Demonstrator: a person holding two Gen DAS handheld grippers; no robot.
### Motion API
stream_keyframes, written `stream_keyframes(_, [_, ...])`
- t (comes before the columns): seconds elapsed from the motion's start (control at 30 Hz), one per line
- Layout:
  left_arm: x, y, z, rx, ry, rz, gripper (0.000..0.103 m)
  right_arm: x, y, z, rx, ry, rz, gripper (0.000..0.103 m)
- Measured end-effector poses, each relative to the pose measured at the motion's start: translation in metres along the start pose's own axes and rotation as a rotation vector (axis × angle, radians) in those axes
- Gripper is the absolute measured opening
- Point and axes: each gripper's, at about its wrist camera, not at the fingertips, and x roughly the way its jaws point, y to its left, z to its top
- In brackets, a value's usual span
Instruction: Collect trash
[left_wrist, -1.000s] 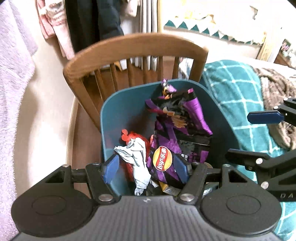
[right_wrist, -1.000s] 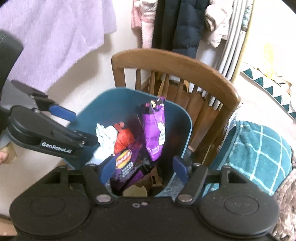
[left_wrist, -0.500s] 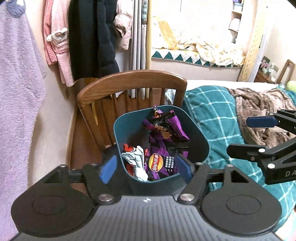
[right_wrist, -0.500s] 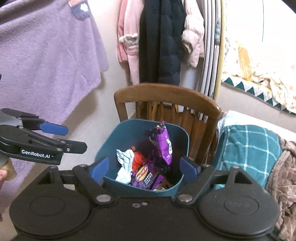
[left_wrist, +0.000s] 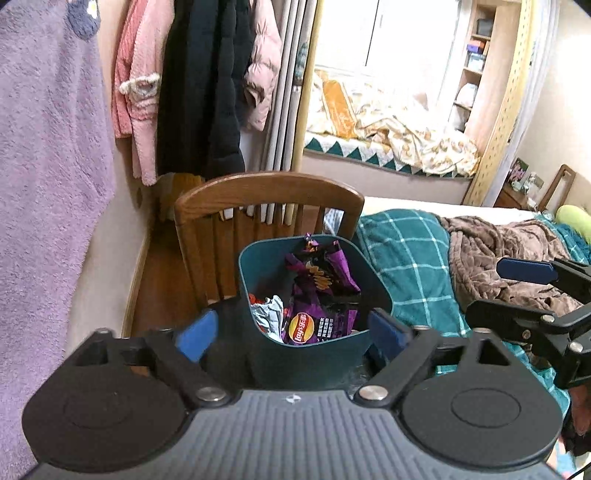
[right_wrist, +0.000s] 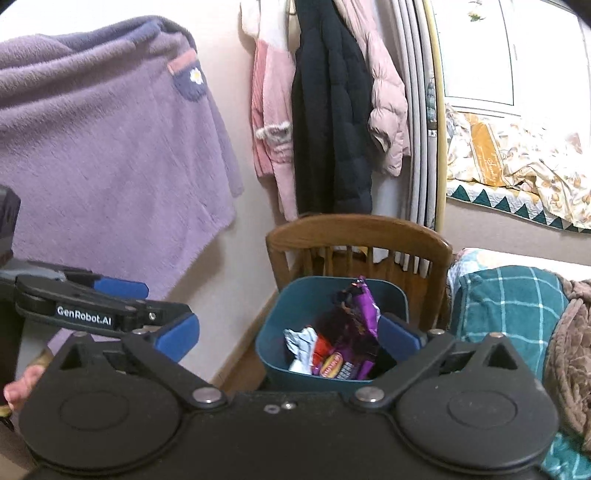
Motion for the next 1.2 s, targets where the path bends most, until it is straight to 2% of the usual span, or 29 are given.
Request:
stream_keyframes(0.03, [-0.005,0.000,-0.001,-0.003,-0.013,-0.005,0.103,-0.003,0.002,-0.001,0.008,-0.011,0.000,0.103])
stream_keyframes(0.33, [-0.029,-0.005,-0.008,0.003,-0.054,0.000,0.103,-0.023,0.008,-0.006,0.083,-0.078,-0.038,0.103])
stream_keyframes(0.73, [-0.041,-0.008,-0.006,0.006,-0.095,0.023,0.103,-0.032,0.005,-0.015,0.113,-0.078,-0.062,0.103])
stream_keyframes(1.2, [-0.041,-0.006,-0.007,0.022,-0.096,0.049,0.103,-0.031,0.012,-0.017,0.107,-0.096,-0.073,0.103])
